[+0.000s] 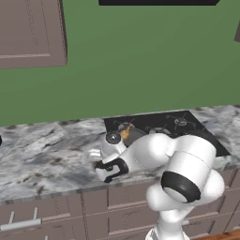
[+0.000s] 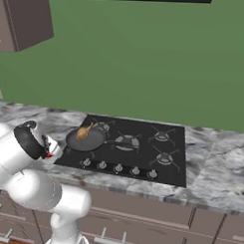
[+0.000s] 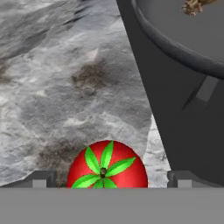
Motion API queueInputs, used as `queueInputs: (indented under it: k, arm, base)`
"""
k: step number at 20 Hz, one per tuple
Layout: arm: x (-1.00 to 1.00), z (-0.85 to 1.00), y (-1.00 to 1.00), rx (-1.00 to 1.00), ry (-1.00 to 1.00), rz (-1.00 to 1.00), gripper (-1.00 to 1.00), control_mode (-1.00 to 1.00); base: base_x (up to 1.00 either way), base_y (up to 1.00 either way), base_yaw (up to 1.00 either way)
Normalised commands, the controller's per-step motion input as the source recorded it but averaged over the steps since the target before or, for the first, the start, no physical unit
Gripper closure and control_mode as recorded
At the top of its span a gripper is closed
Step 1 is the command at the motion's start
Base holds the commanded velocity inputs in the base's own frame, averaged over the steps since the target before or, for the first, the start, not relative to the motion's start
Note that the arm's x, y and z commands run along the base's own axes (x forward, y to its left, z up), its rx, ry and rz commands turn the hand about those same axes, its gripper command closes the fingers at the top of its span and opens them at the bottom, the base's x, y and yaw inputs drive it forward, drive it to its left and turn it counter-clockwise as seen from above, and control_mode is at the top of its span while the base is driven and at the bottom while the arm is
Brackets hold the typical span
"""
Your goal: Place the pan on the front left burner on the stove. Then place the tomato and the onion in the pan and turn on the front left burner.
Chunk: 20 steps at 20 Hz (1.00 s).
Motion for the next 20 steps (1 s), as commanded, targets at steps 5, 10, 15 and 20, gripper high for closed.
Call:
queueInputs:
  k: [5, 10, 15, 20]
  arm:
    - [0.18, -0.23, 0.10, -0.02, 0.00, 0.00, -1.00, -1.00]
    - [0.11, -0.20, 0.12, -0.02, 0.00, 0.00, -1.00, -1.00]
    - [0.05, -0.21, 0.21, -0.04, 0.00, 0.00, 1.00, -1.00]
    - [-0.32, -0.40, 0.03, -0.06, 0.02, -0.02, 1.00, -1.00]
  base:
    - [0.00, 0.00, 0.00]
    - [0.00, 0.00, 0.00]
    - [0.00, 0.00, 0.00]
    - [0.00, 0.00, 0.00]
